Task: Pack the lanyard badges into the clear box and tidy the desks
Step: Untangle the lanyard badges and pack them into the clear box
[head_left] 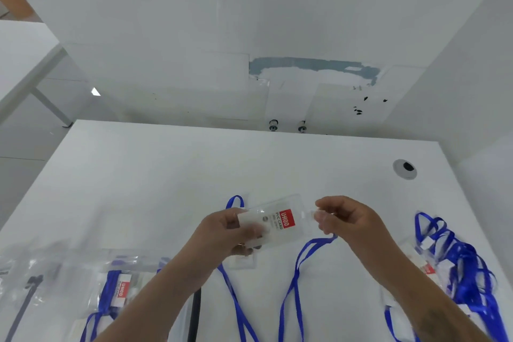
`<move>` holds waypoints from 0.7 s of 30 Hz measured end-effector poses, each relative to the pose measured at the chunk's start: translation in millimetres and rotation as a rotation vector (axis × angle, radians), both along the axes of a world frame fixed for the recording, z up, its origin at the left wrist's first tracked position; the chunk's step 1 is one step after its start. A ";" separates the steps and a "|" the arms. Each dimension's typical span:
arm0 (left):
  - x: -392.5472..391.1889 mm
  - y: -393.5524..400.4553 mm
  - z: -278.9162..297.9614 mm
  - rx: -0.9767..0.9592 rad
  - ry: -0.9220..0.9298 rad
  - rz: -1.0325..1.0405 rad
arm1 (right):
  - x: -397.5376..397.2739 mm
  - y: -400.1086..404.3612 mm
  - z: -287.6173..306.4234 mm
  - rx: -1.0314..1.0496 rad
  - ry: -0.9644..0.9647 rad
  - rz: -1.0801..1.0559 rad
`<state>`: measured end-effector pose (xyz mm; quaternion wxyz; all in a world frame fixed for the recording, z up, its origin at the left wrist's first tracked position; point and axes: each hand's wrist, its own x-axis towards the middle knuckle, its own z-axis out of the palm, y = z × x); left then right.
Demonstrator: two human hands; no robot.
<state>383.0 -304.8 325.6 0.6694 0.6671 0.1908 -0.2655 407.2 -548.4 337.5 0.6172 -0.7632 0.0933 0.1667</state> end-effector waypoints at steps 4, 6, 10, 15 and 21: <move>-11.7 -18.8 20.1 -0.357 0.112 0.129 | -21.9 6.3 -10.5 0.107 0.046 -0.181; -14.9 -29.4 25.5 -0.427 0.141 0.211 | -34.8 21.0 -16.3 0.104 0.065 -0.224; -18.8 -51.4 29.2 -0.190 0.006 0.267 | -72.1 47.2 -10.5 -0.065 0.094 0.065; -27.5 -50.6 20.2 0.489 -0.259 -0.068 | -81.9 31.2 26.6 -0.593 -0.149 0.519; -43.9 -31.8 27.2 0.341 -0.130 -0.388 | -36.3 -3.9 48.2 -0.362 -0.169 0.387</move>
